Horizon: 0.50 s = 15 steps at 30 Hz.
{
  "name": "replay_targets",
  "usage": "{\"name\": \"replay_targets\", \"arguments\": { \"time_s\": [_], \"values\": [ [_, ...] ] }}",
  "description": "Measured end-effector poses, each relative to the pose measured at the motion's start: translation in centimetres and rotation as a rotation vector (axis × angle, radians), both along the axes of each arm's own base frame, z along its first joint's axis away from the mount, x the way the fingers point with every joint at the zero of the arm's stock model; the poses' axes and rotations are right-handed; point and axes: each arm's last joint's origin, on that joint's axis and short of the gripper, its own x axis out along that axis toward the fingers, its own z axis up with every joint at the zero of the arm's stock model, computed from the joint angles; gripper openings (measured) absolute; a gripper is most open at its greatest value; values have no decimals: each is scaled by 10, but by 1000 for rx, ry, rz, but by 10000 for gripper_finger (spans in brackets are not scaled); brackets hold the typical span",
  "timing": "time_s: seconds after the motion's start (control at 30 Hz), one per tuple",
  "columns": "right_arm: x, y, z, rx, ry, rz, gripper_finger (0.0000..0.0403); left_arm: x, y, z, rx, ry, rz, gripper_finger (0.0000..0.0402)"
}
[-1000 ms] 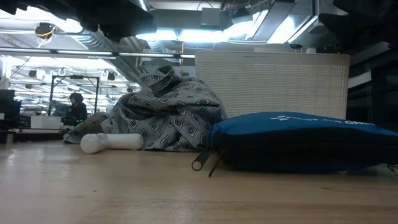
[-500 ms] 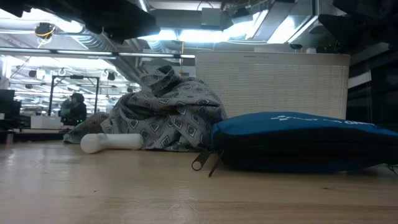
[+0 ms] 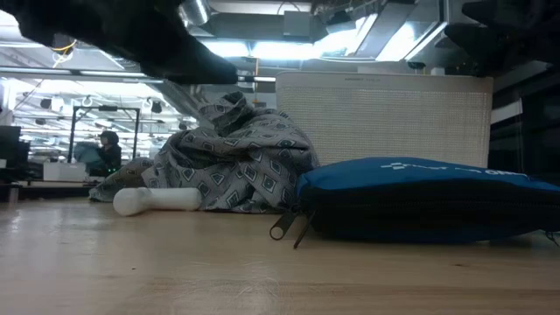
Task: Pick & Place Medicine items
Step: Put the blue pill bottle into the red bin
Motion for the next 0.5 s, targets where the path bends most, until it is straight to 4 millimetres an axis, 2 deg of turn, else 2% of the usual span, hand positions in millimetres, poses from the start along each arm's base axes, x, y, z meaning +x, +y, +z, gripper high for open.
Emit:
{"name": "replay_targets", "arguments": {
  "time_s": [0.2, 0.5],
  "values": [
    [6, 2, -8, 19, 71, 2, 249, 13, 6, -8, -21, -40, -42, 173],
    [15, -3, -9, 58, 76, -34, 249, 17, 18, -12, -45, -21, -50, 173]
  ]
}}
